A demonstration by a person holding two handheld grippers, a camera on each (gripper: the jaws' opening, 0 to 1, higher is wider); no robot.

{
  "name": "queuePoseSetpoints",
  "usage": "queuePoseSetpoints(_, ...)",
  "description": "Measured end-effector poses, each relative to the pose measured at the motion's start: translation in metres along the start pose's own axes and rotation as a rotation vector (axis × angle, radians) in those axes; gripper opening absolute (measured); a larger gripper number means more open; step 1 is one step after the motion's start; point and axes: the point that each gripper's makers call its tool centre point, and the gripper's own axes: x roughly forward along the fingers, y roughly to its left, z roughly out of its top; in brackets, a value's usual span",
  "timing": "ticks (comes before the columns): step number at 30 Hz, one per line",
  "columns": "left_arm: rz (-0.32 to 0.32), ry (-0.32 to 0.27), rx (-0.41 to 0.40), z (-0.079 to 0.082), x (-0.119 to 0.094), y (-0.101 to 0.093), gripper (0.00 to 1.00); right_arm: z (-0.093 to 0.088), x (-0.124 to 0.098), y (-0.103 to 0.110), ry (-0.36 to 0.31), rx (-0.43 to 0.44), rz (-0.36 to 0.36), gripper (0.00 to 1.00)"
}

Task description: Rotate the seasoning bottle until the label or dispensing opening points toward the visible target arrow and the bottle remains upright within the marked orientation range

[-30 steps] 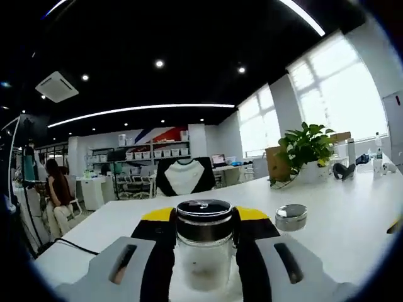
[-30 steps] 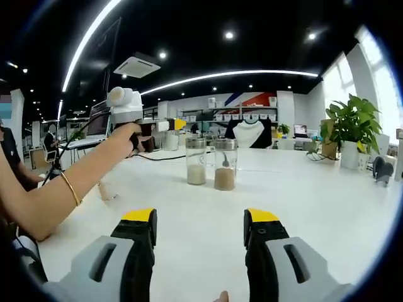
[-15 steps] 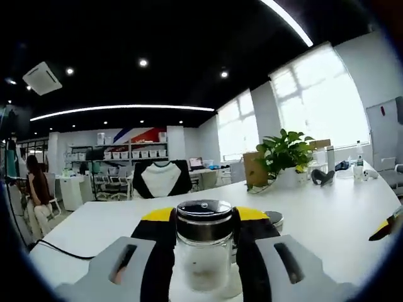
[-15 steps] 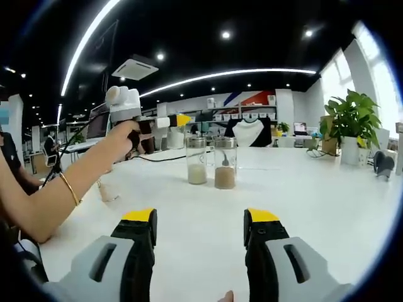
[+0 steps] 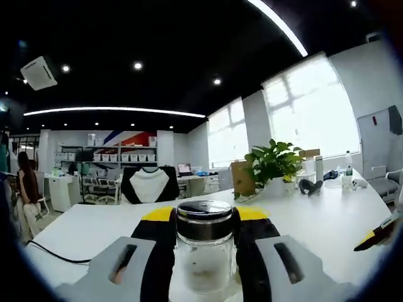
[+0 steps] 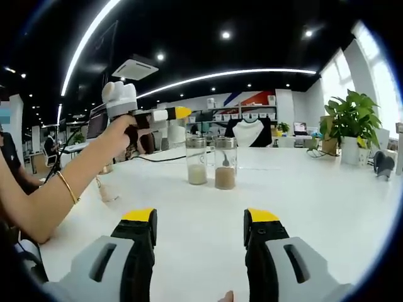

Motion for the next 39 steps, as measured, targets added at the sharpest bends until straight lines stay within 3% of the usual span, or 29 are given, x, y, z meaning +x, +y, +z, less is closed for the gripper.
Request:
queuePoseSetpoints(3,-0.055,0.003,0.050,0.002,0.001,-0.013,0.37,0.000,0.000,0.000,0.000,0.000,0.000,0.55)
queuePoseSetpoints(9,-0.120,0.030,0.065,-0.004,0.007,-0.033,0.37,0.000,0.001,0.000,0.000,-0.001,-0.001,0.55)
queuePoseSetpoints(14,-0.182,0.005,0.033,-0.004,0.010,-0.049,0.37,0.001,0.001,-0.001,-0.003,-0.003,-0.002,0.55)
queuePoseSetpoints(17,-0.202,-0.003,0.052,-0.005,0.013,-0.060,0.37,0.001,0.000,-0.003,-0.003,-0.002,-0.003,0.55)
queuePoseSetpoints(19,-0.262,-0.005,0.089,-0.006,0.014,-0.074,0.37,0.000,-0.001,-0.006,-0.002,-0.002,-0.008,0.55)
queuePoseSetpoints(24,-0.317,-0.048,0.013,-0.005,0.017,-0.089,0.37,0.002,-0.002,-0.011,-0.014,-0.010,-0.022,0.54)
queuePoseSetpoints(29,-0.333,0.003,0.026,-0.023,0.020,-0.097,0.37,0.001,-0.004,-0.012,-0.014,-0.010,-0.024,0.53)
queuePoseSetpoints(39,-0.401,0.068,0.076,-0.029,0.008,-0.128,0.37,0.003,-0.006,-0.006,-0.024,-0.008,-0.003,0.53)
